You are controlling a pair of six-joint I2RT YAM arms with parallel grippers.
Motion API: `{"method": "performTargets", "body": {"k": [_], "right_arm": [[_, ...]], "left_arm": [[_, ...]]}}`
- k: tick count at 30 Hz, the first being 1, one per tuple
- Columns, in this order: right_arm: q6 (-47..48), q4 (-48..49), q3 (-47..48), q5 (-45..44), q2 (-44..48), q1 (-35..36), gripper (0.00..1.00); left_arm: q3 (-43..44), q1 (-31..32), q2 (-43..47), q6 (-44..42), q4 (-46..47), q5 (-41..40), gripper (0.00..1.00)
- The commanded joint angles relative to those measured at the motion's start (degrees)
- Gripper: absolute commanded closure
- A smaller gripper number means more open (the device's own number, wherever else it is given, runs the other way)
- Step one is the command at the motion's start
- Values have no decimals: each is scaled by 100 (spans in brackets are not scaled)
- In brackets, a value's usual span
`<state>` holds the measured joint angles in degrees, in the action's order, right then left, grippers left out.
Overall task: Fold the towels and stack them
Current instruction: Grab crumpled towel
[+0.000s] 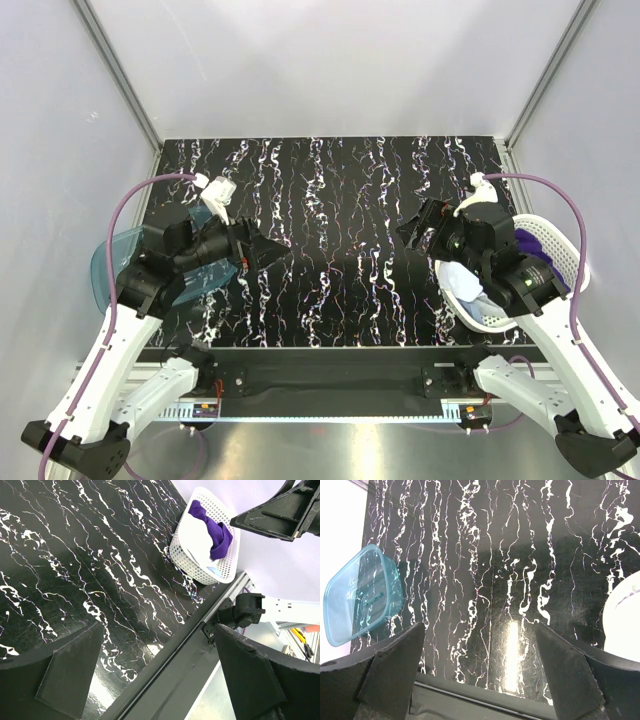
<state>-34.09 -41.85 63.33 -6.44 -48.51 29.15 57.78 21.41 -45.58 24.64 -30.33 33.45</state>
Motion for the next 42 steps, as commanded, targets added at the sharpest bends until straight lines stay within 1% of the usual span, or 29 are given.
{"method": "performTargets", "body": {"k": [1, 7, 10, 13, 14, 15, 16, 17, 19, 21, 23, 24, 25, 27, 28, 29, 30, 31, 32, 34, 35, 36, 38, 41, 42], "right_arm": [[86, 10, 232, -182, 52, 38, 0], [34, -104, 355, -314, 140, 38, 0], [7, -359, 496, -559, 96, 39, 0], [296, -578, 566, -761, 35, 30, 0], [428, -945, 775, -876, -113, 30, 0], [446, -1235, 951, -1068, -236, 30, 0], [394, -1569, 1136, -1697, -360, 21, 0], [316, -2147, 1416, -2016, -483, 30, 0], [236, -2450, 1507, -2692, -703, 30, 0], [253, -2600, 1367, -3011, -782, -154, 0], [410, -2496, 1183, -2934, -826, -566, 1], [525, -2382, 1103, -2759, -827, -1221, 1], [656, -2224, 1007, -2218, -827, -1610, 2], [981, -1785, 813, -1810, -931, -2409, 3], [1052, -1679, 795, -1704, -1028, -3057, 5], [1131, -1504, 804, -1729, -1298, -3351, 7], [1141, -1406, 795, -1790, -1449, -3807, 8], [1150, -1310, 795, -1695, -1607, -4098, 10], [1132, -1135, 795, -1581, -1757, -4336, 13], [975, -932, 725, -1301, -2161, -4758, 17], [696, -739, 585, -1229, -2371, -5126, 18], [545, -598, 471, -1202, -2443, -5286, 21], [203, -230, 138, -1158, -2627, -5637, 22], [183, 114, -66, -1158, -2847, -5806, 24], [200, 150, -93, -1210, -3039, -5876, 27]], "left_arm": [[155, -23, 23, -12, 194, -23, 1], [181, -14, -3, -82, 123, -93, 1], [181, -23, -65, -118, 71, -189, 1], [208, -14, -170, -162, 35, -164, 1], [173, -14, -188, -170, 62, -137, 1], [129, -14, -179, -170, 114, -102, 1], [85, -14, -170, -162, 228, -24, 1], [50, -23, -162, -153, 281, 3, 1], [14, -14, -161, -153, 317, 108, 1], [23, -23, -170, -249, 291, 153, 1], [49, -14, -144, -328, 212, 162, 1], [49, -23, -144, -346, 194, 179, 1], [58, -14, -135, -346, 159, 179, 1], [23, -23, -109, -338, 150, 205, 1], [5, -14, -100, -311, 185, 223, 1], [-21, -14, -109, -250, 194, 267, 1], [-21, -14, -91, -223, 246, 354, 1], [-30, -14, -109, -197, 264, 407, 1], [-21, -14, -109, -162, 273, 451, 1], [40, -14, -170, -162, 186, 531, 1], [84, -5, -196, -170, 159, 531, 1], [84, -14, -214, -162, 150, 522, 1], [93, -5, -284, -83, 176, 531, 1], [120, -5, -320, -21, 194, 531, 1], [76, -5, -311, -30, 194, 461, 1]]}}
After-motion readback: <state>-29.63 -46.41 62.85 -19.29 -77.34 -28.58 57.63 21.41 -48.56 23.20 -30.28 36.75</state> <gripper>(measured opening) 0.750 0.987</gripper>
